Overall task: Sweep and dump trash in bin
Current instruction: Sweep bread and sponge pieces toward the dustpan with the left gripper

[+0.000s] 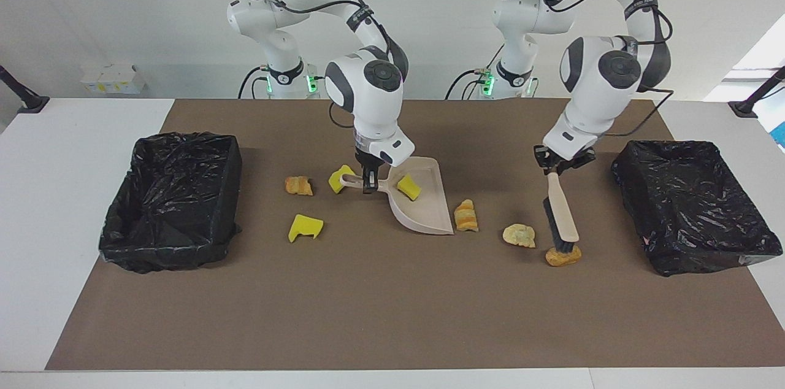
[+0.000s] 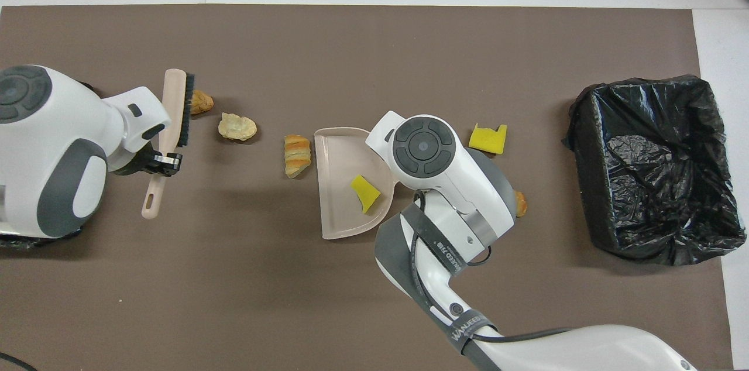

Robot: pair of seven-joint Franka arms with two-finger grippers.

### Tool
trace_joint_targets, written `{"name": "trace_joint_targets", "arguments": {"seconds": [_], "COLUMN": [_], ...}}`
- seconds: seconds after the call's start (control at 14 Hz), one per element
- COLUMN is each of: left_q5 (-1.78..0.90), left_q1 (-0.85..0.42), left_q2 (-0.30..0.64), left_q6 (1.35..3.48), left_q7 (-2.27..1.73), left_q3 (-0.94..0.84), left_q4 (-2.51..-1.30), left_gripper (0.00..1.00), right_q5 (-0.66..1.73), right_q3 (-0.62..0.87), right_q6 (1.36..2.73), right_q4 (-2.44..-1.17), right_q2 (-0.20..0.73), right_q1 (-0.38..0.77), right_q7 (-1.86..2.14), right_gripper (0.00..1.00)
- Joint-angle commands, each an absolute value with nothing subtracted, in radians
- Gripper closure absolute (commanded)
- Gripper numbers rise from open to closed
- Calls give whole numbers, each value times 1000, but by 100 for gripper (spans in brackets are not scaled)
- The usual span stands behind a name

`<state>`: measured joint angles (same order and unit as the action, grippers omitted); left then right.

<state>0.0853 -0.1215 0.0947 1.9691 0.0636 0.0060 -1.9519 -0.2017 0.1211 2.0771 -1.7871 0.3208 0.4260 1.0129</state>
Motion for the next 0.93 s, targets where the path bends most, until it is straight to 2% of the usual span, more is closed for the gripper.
{"name": "trace_joint_targets", "arguments": {"seconds": [0.0,0.14,0.21,0.57,0.86], "left_q5": [155,163,161,153,108], "left_q1": [7,50,52,28,-83], "left_q2": [219,311,325,311,261], "left_q6": [1979,2011,2028,2000,1983], "left_q7": [262,333,339,387,348], "left_q3": [-6,-6,-6,-14,-15], "left_q4": [-1821,-1740,-1730,-1801,-1890], "left_gripper": [100,100,100,100,100], "right_q5": [-212,-212,-212,-210,-210], "right_q3": [129,129,129,129,129], "right_q6": [2082,2082,2082,2097,2097], "right_q4": [-1795,-1795,-1795,-1799,-1799], "right_q2": [318,319,319,321,319], "right_q1": [419,416,417,416,416], "right_q7": [1043,1043,1042,1043,1043], "right_gripper": [100,100,100,100,100]}}
